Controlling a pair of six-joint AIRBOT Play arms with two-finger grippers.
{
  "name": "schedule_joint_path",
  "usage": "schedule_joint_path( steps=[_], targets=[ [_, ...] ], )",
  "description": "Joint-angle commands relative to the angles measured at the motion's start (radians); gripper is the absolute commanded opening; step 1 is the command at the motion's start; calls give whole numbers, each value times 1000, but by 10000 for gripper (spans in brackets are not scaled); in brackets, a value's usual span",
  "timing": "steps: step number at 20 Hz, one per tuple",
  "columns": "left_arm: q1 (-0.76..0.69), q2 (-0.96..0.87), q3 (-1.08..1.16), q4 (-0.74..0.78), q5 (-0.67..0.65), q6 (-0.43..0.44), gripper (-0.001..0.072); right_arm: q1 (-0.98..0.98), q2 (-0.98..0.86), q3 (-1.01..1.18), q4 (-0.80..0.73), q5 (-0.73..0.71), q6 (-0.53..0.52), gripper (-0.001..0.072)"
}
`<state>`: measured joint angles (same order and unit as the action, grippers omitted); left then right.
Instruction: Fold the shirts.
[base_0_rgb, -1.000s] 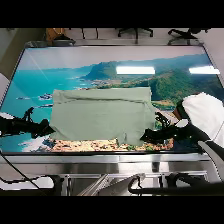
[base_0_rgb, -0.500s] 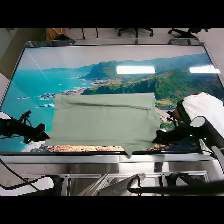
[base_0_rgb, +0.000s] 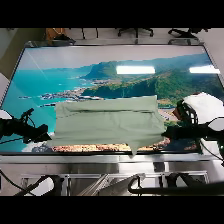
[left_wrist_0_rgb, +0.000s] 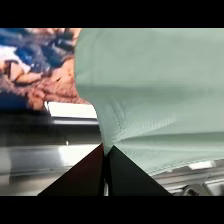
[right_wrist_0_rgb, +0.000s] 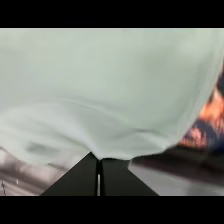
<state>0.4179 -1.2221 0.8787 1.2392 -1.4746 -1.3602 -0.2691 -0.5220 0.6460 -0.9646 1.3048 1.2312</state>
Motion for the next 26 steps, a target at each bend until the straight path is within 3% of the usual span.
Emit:
schedule_joint_path(
  steps=[1, 7, 12, 16, 17, 18, 20, 23, 26],
  targets=[
    [-21, -32, 145, -102, 18, -3, 13, -3, -134, 145, 177, -157, -169, 13],
    [-67, -304, 424, -220, 96, 0, 15, -2, -567, 357, 510, -258, -463, 14],
    [-158, -544, 567, -217, 150, 29, 16, -2, -789, 395, 544, -271, -552, 15],
    [-163, -632, 656, -211, 146, 24, 22, -11, -801, 414, 524, -279, -589, 43],
    [-163, -631, 667, -211, 141, 24, 301, -19, -790, 430, 494, -267, -589, 241],
    [-163, -631, 685, -211, 126, 18, 688, -28, -776, 444, 453, -256, -587, 436],
    [-161, -630, 738, -212, 72, 16, 678, -63, -743, 463, 343, -254, -534, 696],
    [-162, -629, 826, -222, 0, 7, 678, -98, -747, 463, 249, -246, -436, 704],
    [-171, -615, 874, -250, -31, -10, 677, -90, -809, 463, 272, -219, -437, 704]
  ],
)
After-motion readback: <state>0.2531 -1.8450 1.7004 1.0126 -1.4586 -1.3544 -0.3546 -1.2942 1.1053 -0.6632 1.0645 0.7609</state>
